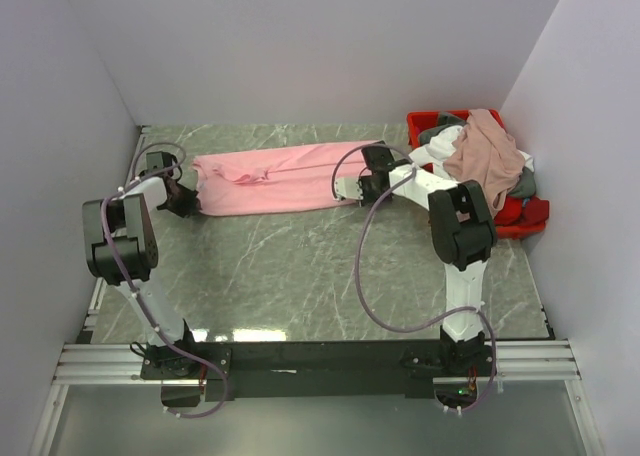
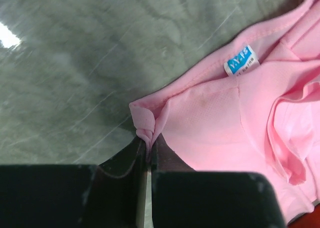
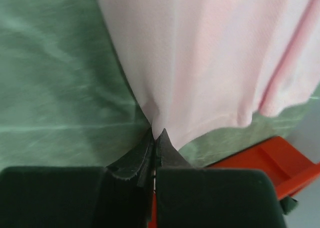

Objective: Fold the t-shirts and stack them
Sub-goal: Fold the tshirt

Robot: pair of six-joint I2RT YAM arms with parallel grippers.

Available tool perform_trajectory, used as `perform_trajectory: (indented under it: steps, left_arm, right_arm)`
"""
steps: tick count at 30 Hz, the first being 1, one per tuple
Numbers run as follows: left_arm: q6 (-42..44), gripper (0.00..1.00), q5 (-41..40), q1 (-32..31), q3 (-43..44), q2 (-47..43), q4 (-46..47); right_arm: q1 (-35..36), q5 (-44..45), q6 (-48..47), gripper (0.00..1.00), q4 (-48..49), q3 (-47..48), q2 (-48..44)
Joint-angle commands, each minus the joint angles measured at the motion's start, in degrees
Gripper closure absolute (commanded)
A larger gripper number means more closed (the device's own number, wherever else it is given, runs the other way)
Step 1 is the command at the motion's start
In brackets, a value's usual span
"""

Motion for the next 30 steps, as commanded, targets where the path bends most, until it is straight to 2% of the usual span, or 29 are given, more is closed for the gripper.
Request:
perform_trajectory:
  steps: [1, 6, 10, 14, 17, 18, 20, 21, 24, 27, 30]
  left_arm:
    - [3.0, 0.99, 1.1, 0.1, 4.2, 2.7, -1.6]
    - [5.8, 0.99, 0.5, 0.3, 9.6, 6.4, -5.0]
    - [8.1, 0.99, 0.7, 0.6, 13.3, 9.4, -6.6]
    - [11.7, 0.99, 0.2, 0.6, 17.5, 11.6, -8.8]
    - [14.8, 0.97, 0.0, 0.6, 20.6, 13.0, -10.2]
    - [15.6, 0.90, -0.2, 0.7, 22.0, 13.1, -10.4]
    - [18.0, 0.79, -0.9, 0.7, 23.2, 13.0, -11.0]
    - [18.7, 0.65, -0.9, 0.9, 24.1, 12.6, -10.9]
    - [21.6, 0.45, -1.8, 1.0, 26.3, 10.6, -10.9]
    - [23.6, 0.38, -5.3, 1.0, 27.8, 6.7, -10.5]
    - [23.3, 0.39, -0.7, 1.0, 24.3, 2.5, -6.0]
  right_arm:
    - [0.1, -1.8, -1.0, 1.00, -8.4, -3.0, -6.8]
    - [2.2, -5.1, 2.1, 1.00, -14.3, -13.8, -18.1]
    - [9.2, -5.5, 7.8, 1.00, -11.7, -27.6, -28.8]
    - [23.9, -8.3, 18.7, 1.00, -9.6, -37.9, -34.1]
    - [31.8, -10.0, 28.2, 0.90, -5.8, -38.9, -33.4]
    - [35.7, -10.9, 32.0, 0.85, -5.1, -38.0, -31.8]
    - [38.1, -12.8, 34.8, 0.73, -5.0, -33.8, -30.5]
    - [38.7, -15.4, 36.5, 0.68, -6.0, -32.1, -29.8]
    - [38.6, -17.5, 39.3, 0.55, -8.5, -25.1, -30.3]
    - [36.5, -19.2, 40.2, 0.47, -9.4, -21.5, -33.5]
    - [29.3, -25.2, 42.1, 0.46, -9.4, -19.8, -35.9]
